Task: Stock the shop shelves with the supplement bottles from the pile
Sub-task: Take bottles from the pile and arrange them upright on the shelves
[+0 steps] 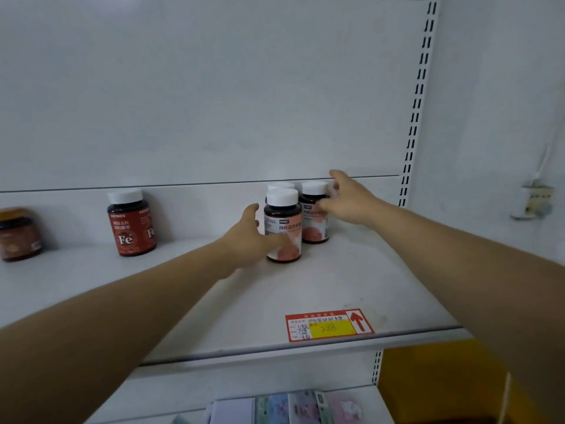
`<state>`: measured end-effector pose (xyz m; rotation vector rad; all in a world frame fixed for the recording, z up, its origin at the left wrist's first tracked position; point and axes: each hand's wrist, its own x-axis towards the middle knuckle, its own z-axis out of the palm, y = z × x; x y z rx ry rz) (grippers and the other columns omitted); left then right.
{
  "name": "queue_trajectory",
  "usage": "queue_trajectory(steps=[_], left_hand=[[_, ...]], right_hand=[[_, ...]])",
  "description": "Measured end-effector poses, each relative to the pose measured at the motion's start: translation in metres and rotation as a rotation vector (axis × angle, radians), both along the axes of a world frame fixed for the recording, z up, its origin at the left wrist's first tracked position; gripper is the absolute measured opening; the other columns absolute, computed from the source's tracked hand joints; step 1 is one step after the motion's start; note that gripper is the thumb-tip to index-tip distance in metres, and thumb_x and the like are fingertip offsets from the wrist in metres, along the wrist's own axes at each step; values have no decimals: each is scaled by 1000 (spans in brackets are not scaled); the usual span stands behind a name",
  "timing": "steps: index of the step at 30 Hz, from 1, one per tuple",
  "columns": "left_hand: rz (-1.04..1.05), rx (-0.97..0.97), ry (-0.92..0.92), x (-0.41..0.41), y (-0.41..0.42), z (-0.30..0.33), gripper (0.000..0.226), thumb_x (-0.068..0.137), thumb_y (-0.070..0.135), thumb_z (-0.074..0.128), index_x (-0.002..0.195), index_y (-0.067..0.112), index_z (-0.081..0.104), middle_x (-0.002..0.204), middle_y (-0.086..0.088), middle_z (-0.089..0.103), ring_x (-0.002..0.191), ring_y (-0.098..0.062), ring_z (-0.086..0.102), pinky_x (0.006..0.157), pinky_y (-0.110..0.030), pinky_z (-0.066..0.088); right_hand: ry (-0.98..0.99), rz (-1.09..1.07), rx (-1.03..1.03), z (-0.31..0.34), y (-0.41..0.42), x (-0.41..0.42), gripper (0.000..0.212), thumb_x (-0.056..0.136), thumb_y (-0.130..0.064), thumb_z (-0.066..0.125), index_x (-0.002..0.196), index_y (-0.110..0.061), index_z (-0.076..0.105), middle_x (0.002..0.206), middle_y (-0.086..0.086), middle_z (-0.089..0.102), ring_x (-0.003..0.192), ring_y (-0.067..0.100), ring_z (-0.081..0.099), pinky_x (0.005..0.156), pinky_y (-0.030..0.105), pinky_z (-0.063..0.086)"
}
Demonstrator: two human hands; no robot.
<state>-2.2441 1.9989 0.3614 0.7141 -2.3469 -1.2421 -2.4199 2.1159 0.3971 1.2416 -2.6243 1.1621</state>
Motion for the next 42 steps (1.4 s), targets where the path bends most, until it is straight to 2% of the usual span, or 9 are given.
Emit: queue_trajectory(steps=[3, 6, 10, 16, 23, 29, 32, 37, 42], left_hand=[[19, -119, -90, 31, -14, 18, 84, 81, 53, 63, 148, 31, 17, 153, 1, 29, 130, -22, 42, 101, -33, 36], [40, -273, -200, 82, -32, 33, 76, 82, 58, 58, 146, 33, 25, 151, 2, 32, 131, -21, 41, 105, -33, 33], [143, -474, -309, 174, -57, 43, 65, 84, 57, 56, 139, 28, 37, 136, -1, 49, 116, -21, 50, 95, -28, 36], [389, -491, -381, 367, -110, 31, 69, 83, 57, 57, 142, 32, 34, 148, 3, 38, 131, -18, 40, 103, -27, 30], [701, -388, -523, 614, -159, 2, 70, 83, 55, 59, 143, 33, 32, 146, 2, 41, 127, -19, 45, 102, -31, 35], [872, -227, -636, 780, -198, -45, 71, 85, 52, 58, 145, 26, 30, 149, 1, 37, 131, -18, 42, 107, -31, 33], [943, -139, -659, 841, -228, -76, 71, 85, 52, 59, 145, 26, 31, 149, 1, 36, 131, -19, 42, 107, -31, 34], [1028, -1, -613, 918, -300, -133, 70, 85, 50, 61, 143, 24, 33, 149, -1, 35, 133, -20, 38, 107, -31, 32], [1046, 56, -612, 981, -402, -165, 69, 85, 47, 61, 143, 22, 33, 149, -4, 34, 134, -22, 37, 109, -33, 31]], right_hand=[[129, -27, -24, 32, -2, 21, 72, 87, -36, 60, 149, -22, 26, 150, 6, 34, 133, 25, 39, 101, 29, 33], [251, 78, 12, 55, -26, 65, 69, 87, -47, 58, 147, -24, 32, 151, 2, 34, 136, 22, 36, 106, 33, 31], [379, 279, 144, 61, -91, 156, 68, 88, -56, 54, 146, -27, 33, 153, 0, 32, 137, 21, 34, 107, 32, 30], [477, 589, 206, 51, -219, 348, 67, 88, -60, 49, 145, -27, 34, 153, 1, 33, 137, 23, 34, 108, 34, 31], [513, 992, 143, 31, -328, 618, 65, 91, -58, 47, 146, -26, 34, 154, 0, 31, 138, 22, 33, 108, 35, 29], [446, 1293, 139, -18, -386, 816, 61, 91, -53, 48, 144, -26, 37, 149, 3, 39, 131, 24, 41, 101, 38, 36], [465, 1329, 245, -61, -431, 879, 60, 90, -56, 46, 141, -26, 41, 143, 3, 46, 124, 24, 46, 95, 36, 39], [484, 1301, 433, -126, -526, 945, 65, 87, -61, 44, 141, -25, 41, 146, 4, 42, 127, 27, 44, 102, 42, 40], [443, 1285, 488, -164, -638, 1013, 69, 83, -62, 44, 142, -26, 39, 145, 6, 43, 124, 29, 47, 100, 45, 43]])
